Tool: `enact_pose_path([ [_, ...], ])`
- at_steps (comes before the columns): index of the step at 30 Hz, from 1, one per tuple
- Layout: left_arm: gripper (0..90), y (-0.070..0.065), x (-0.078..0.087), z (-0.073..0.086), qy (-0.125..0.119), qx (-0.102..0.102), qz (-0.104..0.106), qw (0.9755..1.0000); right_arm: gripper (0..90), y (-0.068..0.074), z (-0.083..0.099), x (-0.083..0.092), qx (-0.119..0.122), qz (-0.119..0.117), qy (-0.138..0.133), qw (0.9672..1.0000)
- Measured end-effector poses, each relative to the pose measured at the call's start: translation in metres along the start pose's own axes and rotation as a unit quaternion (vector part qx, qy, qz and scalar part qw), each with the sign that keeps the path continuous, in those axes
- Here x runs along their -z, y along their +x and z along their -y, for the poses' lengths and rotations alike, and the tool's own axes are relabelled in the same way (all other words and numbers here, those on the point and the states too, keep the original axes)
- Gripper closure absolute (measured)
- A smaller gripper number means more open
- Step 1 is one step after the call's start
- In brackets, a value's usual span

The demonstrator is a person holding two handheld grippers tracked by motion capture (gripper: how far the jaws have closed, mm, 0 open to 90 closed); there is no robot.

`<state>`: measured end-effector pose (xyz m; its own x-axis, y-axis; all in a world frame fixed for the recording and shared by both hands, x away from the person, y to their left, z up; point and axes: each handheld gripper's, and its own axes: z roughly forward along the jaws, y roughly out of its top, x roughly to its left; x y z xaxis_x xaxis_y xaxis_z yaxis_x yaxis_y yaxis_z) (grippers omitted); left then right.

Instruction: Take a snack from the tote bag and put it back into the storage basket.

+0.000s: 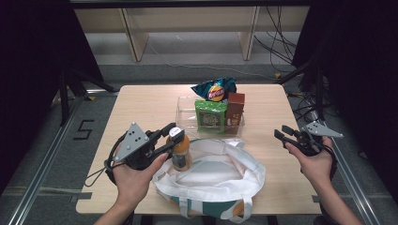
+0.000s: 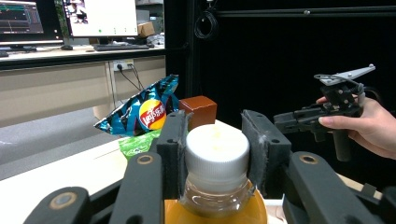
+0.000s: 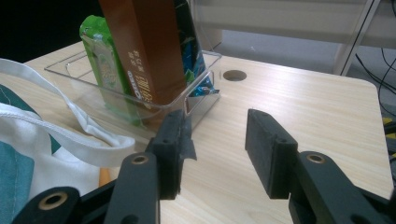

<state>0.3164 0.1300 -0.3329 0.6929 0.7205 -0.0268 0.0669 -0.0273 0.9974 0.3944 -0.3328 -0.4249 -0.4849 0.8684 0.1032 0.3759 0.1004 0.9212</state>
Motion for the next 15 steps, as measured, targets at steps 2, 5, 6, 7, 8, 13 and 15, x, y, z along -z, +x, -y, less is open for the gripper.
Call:
enact_pose_path([
  [2, 61.4, 0.0012, -0.0012, -0.0007, -0.001, 0.002, -0.002, 1.0000, 58.4, -0.0003, -0.0001, 0.0002, 0.004, 0.002, 0.000, 1.0000],
  [5, 61.4, 0.0023, -0.0023, -0.0018, -0.002, 0.001, -0.003, 1.0000, 58.4, 0.0000, -0.0003, 0.0004, 0.003, 0.006, -0.002, 1.0000],
  [6, 61.4, 0.0024, -0.0027, -0.0021, -0.003, 0.003, -0.003, 1.0000, 58.4, -0.0020, -0.0004, 0.0001, 0.013, 0.003, -0.003, 0.9999],
  [7, 61.4, 0.0031, -0.0032, -0.0027, -0.004, 0.002, -0.003, 1.0000, 58.4, -0.0015, -0.0003, 0.0003, 0.009, 0.004, -0.002, 1.0000],
  [8, 61.4, 0.0034, -0.0032, -0.0031, -0.003, 0.000, -0.003, 1.0000, 58.4, -0.0009, -0.0002, 0.0005, 0.004, 0.004, 0.000, 1.0000],
  [13, 61.4, 0.0053, -0.0049, -0.0053, -0.005, -0.001, -0.004, 1.0000, 58.4, -0.0015, -0.0003, 0.0002, 0.012, 0.006, -0.003, 0.9999],
  [15, 61.4, 0.0061, -0.0053, -0.0061, -0.005, 0.000, -0.005, 1.0000, 58.4, -0.0009, -0.0001, 0.0000, 0.006, 0.001, -0.003, 1.0000],
])
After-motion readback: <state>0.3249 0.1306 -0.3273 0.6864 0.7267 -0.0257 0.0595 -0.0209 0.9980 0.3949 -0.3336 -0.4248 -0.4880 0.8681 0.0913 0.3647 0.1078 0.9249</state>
